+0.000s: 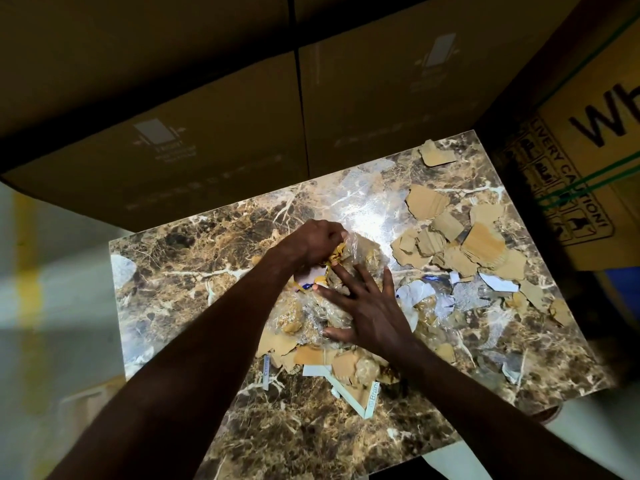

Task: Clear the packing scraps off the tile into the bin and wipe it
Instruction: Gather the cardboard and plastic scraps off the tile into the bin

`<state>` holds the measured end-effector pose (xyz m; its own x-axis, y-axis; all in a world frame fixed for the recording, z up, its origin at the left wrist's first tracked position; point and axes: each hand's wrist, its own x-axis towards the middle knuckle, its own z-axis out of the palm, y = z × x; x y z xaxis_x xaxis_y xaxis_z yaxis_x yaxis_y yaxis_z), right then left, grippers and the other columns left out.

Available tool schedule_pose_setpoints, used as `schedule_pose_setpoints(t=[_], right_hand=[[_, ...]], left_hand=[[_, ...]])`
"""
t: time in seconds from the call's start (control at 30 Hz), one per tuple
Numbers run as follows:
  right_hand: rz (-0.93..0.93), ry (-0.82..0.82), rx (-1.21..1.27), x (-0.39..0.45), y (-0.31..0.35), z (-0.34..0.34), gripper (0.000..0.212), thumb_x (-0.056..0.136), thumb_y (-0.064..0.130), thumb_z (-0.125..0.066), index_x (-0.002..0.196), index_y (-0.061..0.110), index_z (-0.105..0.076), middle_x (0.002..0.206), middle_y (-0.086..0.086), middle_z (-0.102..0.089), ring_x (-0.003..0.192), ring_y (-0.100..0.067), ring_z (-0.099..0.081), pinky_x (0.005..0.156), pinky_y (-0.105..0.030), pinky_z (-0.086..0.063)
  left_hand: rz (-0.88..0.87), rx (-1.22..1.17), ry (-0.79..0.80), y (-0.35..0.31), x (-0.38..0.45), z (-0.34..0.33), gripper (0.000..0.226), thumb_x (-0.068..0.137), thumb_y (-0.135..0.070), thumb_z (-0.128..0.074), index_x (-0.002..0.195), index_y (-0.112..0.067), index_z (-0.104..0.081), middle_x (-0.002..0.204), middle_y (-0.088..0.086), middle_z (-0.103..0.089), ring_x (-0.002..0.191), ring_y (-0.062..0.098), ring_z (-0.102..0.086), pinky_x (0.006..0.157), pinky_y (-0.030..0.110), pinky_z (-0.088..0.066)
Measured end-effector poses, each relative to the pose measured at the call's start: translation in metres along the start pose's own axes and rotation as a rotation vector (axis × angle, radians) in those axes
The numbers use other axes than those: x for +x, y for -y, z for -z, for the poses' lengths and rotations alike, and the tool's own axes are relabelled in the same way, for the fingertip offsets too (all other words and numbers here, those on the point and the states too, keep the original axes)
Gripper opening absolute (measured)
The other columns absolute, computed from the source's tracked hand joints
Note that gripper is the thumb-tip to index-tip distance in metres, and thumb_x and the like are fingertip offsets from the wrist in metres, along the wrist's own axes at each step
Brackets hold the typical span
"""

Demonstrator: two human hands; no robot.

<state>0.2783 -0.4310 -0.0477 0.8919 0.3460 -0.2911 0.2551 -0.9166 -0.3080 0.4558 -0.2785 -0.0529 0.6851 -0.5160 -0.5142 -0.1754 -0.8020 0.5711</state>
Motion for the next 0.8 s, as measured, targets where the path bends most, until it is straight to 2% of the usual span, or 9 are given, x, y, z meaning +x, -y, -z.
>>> schedule_pose_setpoints(t=[0.1,0.17,0.27,0.37,0.5,0.6,0.67,0.73,0.8], right_hand=[[-0.008,0.025,-0.007,0.000,0.002,0.003,0.083,0.087,0.088,-0.046,0.161,0.057,-0.025,0.179,0.005,-0.003,0.163,-0.037,-0.011,0.121,-0.078,-0.010],[-0.008,0.040,0.005,0.000,0.003,0.006,0.084,0.088,0.087,-0.047,0.162,0.058,-0.020,0.179,0.005,0.000,0.164,-0.037,-0.007,0.122,-0.078,-0.005],[-0.017,0.048,0.026,-0.004,0.003,0.010,0.089,0.088,0.086,-0.049,0.163,0.058,-0.011,0.179,0.005,0.008,0.164,-0.036,0.000,0.123,-0.076,0.002],[-0.013,0.044,0.079,-0.009,0.004,0.017,0.098,0.088,0.089,-0.046,0.164,0.055,0.006,0.178,0.003,0.015,0.164,-0.036,0.007,0.122,-0.077,0.004],[0.026,0.055,0.184,-0.009,0.000,0.030,0.119,0.081,0.092,-0.053,0.162,0.049,0.023,0.175,0.007,0.027,0.162,-0.033,0.020,0.123,-0.074,0.006],[0.058,0.053,0.339,-0.014,-0.007,0.048,0.123,0.080,0.082,-0.069,0.165,0.050,0.014,0.173,0.014,0.028,0.162,-0.026,0.021,0.128,-0.066,0.009],[0.026,0.056,0.481,-0.017,-0.012,0.063,0.109,0.087,0.076,-0.068,0.166,0.052,0.004,0.173,0.020,0.024,0.162,-0.017,0.019,0.129,-0.055,0.008],[-0.069,-0.072,0.604,-0.019,-0.027,0.076,0.082,0.099,0.064,-0.061,0.167,0.049,-0.017,0.176,0.020,0.009,0.163,-0.013,0.003,0.129,-0.049,-0.013],[-0.221,-0.232,0.606,-0.015,-0.063,0.075,0.058,0.109,0.050,-0.052,0.163,0.035,-0.037,0.176,0.010,-0.014,0.160,-0.021,-0.021,0.123,-0.047,-0.035]], left_hand=[[0.006,-0.058,-0.032,-0.010,-0.013,0.007,0.041,0.115,-0.039,-0.045,0.150,-0.025,-0.061,0.140,0.012,-0.069,0.126,0.031,-0.067,0.099,0.031,-0.047],[-0.014,-0.094,-0.090,-0.018,-0.026,0.011,0.045,0.115,-0.040,-0.044,0.158,-0.028,-0.051,0.151,0.013,-0.062,0.128,0.028,-0.066,0.103,0.030,-0.044],[-0.039,-0.133,-0.248,-0.032,-0.056,0.008,0.052,0.113,-0.055,-0.039,0.162,-0.040,-0.040,0.156,0.009,-0.056,0.132,0.025,-0.062,0.113,0.047,-0.048],[0.040,-0.053,-0.392,-0.036,-0.093,-0.012,0.056,0.111,-0.065,-0.032,0.162,-0.042,-0.038,0.170,-0.003,-0.039,0.159,0.021,-0.029,0.132,0.055,-0.017],[0.174,-0.041,-0.499,-0.029,-0.128,-0.046,0.076,0.102,-0.083,-0.013,0.165,-0.043,-0.028,0.175,-0.008,-0.024,0.164,0.018,-0.011,0.132,0.063,0.000],[0.221,-0.023,-0.514,-0.029,-0.141,-0.063,0.088,0.096,-0.088,-0.007,0.168,-0.040,-0.024,0.177,-0.006,-0.016,0.165,0.019,-0.005,0.131,0.065,0.003],[0.248,0.059,-0.515,-0.031,-0.147,-0.069,0.087,0.096,-0.088,-0.010,0.170,-0.041,-0.016,0.179,-0.005,-0.008,0.166,0.021,0.002,0.130,0.066,0.003],[0.276,0.178,-0.482,-0.035,-0.149,-0.075,0.089,0.094,-0.091,-0.013,0.170,-0.044,-0.005,0.180,-0.003,0.002,0.165,0.027,0.008,0.128,0.071,0.002],[0.287,0.255,-0.436,-0.043,-0.148,-0.078,0.092,0.090,-0.096,-0.014,0.168,-0.050,0.003,0.179,-0.001,0.008,0.164,0.035,0.011,0.126,0.073,0.004]])
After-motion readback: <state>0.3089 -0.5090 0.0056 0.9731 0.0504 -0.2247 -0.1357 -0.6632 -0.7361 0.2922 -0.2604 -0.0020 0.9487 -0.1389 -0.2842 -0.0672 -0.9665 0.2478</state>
